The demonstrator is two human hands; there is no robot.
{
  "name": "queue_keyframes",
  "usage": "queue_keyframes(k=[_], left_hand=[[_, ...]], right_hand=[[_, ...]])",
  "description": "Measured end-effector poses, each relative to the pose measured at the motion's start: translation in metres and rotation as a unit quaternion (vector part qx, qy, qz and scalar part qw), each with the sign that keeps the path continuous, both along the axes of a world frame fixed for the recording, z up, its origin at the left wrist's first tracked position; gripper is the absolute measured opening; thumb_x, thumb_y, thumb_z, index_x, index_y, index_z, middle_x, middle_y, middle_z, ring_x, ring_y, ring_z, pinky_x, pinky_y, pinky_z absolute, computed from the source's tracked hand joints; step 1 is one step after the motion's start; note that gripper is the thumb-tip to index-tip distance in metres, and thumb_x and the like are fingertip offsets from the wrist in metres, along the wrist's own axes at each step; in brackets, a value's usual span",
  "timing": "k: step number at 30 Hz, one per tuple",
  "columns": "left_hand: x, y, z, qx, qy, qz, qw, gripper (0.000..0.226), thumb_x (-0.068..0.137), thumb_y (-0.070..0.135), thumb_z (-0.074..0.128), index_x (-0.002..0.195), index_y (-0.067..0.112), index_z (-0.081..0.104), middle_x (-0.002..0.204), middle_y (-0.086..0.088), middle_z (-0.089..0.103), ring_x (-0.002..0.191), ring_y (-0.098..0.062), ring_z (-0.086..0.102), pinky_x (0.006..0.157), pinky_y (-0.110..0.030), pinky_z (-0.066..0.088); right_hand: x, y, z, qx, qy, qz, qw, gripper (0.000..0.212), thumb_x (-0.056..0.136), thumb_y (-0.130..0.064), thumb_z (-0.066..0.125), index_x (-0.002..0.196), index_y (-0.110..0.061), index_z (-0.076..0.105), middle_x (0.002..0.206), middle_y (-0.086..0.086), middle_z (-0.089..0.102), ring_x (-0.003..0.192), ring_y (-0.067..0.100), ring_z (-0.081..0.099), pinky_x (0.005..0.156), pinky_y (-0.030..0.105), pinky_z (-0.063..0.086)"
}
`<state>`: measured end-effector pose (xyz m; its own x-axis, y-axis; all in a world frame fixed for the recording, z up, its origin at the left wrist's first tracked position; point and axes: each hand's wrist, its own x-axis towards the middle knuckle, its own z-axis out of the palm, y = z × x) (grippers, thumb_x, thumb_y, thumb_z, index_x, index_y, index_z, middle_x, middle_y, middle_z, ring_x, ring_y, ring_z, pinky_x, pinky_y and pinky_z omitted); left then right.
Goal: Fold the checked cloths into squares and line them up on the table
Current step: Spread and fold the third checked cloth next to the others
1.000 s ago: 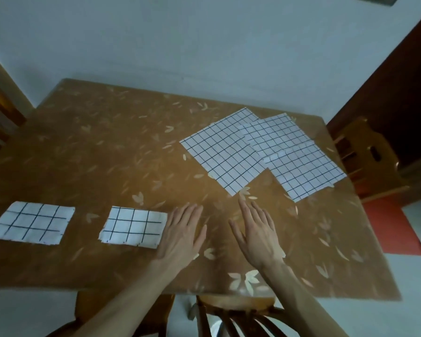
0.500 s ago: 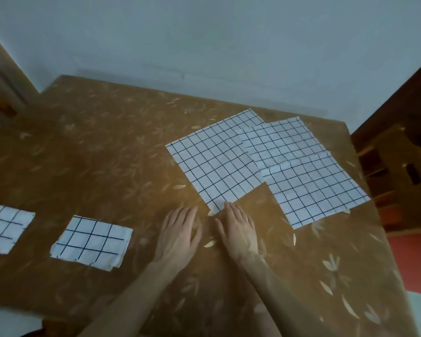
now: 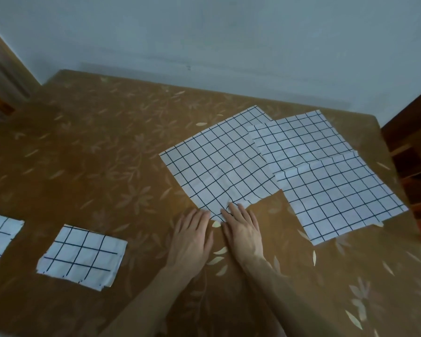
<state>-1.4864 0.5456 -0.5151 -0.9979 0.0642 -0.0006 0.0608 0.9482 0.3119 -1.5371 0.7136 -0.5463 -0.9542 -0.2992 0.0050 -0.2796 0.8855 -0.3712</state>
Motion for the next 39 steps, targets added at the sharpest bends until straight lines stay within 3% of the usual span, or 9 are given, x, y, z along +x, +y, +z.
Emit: queue_keyframes(k=[9,14,18,22,25,28,31,35,39], left_hand=[[-0.006,-0.003,0.005,-0.026,-0.017,-0.018,0.999,0.055,0.100,0.021,0.042,0.154,0.015,0.036,0.162,-0.004,0.036,0.154,-0.024,0.024,0.126,-0.046,0.022],[-0.011,0.004,-0.005,-0.051,-0.068,-0.033,0.996,0.060,0.106,0.040,0.016,0.160,0.014,0.027,0.169,-0.009,0.020,0.158,-0.026,0.009,0.127,-0.046,0.016],[0.002,0.007,-0.007,-0.091,-0.089,-0.031,0.991,0.062,0.103,0.049,0.019,0.150,0.018,0.046,0.157,-0.013,0.042,0.145,-0.029,0.039,0.113,-0.046,0.040],[0.017,0.011,0.000,-0.101,-0.049,-0.066,0.991,0.053,0.105,0.043,0.017,0.131,0.018,0.057,0.121,-0.002,0.061,0.109,-0.022,0.058,0.092,-0.038,0.051],[0.016,0.009,0.000,-0.087,-0.013,-0.083,0.993,0.049,0.106,0.038,0.019,0.127,0.018,0.058,0.118,0.001,0.061,0.108,-0.018,0.058,0.092,-0.035,0.051],[0.003,0.004,0.000,-0.083,0.012,-0.069,0.994,0.032,0.103,0.030,0.038,0.127,0.018,0.056,0.121,0.000,0.056,0.113,-0.022,0.055,0.094,-0.036,0.048],[-0.016,-0.005,-0.006,-0.082,0.010,-0.050,0.995,0.044,0.101,0.025,0.049,0.143,0.014,0.047,0.147,-0.005,0.048,0.136,-0.027,0.046,0.111,-0.042,0.041],[-0.030,-0.022,-0.021,-0.109,-0.047,-0.057,0.991,0.060,0.107,0.038,0.028,0.161,0.012,0.022,0.169,-0.009,0.019,0.157,-0.029,0.016,0.124,-0.050,0.025],[-0.012,-0.030,-0.019,-0.107,-0.019,-0.039,0.993,0.051,0.106,0.042,0.031,0.147,0.014,0.046,0.151,-0.007,0.047,0.137,-0.026,0.046,0.106,-0.043,0.045]], right_hand=[[0.039,0.056,0.011,-0.029,0.033,0.102,0.994,0.032,0.097,-0.032,0.053,0.124,-0.034,0.070,0.137,-0.012,0.064,0.140,0.014,0.049,0.122,0.042,0.024],[0.050,0.082,0.034,0.003,0.007,0.117,0.993,0.052,0.103,-0.063,0.042,0.138,-0.031,0.062,0.139,-0.016,0.060,0.133,0.006,0.050,0.113,0.030,0.032],[0.020,0.079,0.035,-0.002,-0.002,-0.012,1.000,0.052,0.106,-0.054,0.032,0.144,-0.025,0.054,0.143,-0.009,0.056,0.124,0.019,0.056,0.098,0.035,0.043],[-0.010,0.074,0.027,0.051,-0.091,-0.057,0.993,0.062,0.108,-0.052,0.026,0.164,-0.026,0.020,0.171,-0.005,0.018,0.159,0.018,0.012,0.127,0.042,0.017],[-0.018,0.076,0.021,0.093,-0.120,-0.002,0.988,0.064,0.109,-0.052,0.023,0.165,-0.029,0.003,0.173,-0.008,-0.004,0.159,0.014,-0.010,0.130,0.043,0.001],[-0.014,0.086,0.020,0.092,-0.100,0.067,0.988,0.061,0.109,-0.052,0.024,0.165,-0.031,0.008,0.172,-0.011,-0.003,0.158,0.011,-0.009,0.130,0.047,0.005],[-0.005,0.101,0.016,0.087,-0.081,0.123,0.985,0.060,0.108,-0.055,0.026,0.163,-0.034,0.017,0.172,-0.013,0.003,0.158,0.008,-0.005,0.130,0.043,0.005],[-0.001,0.105,0.016,0.031,-0.030,0.092,0.995,0.054,0.108,-0.052,0.033,0.157,-0.030,0.038,0.165,-0.008,0.033,0.154,0.014,0.025,0.123,0.045,0.028],[-0.007,0.096,0.007,0.035,-0.009,0.005,0.999,0.056,0.105,-0.052,0.036,0.153,-0.025,0.046,0.161,-0.002,0.041,0.150,0.021,0.034,0.118,0.046,0.033]])
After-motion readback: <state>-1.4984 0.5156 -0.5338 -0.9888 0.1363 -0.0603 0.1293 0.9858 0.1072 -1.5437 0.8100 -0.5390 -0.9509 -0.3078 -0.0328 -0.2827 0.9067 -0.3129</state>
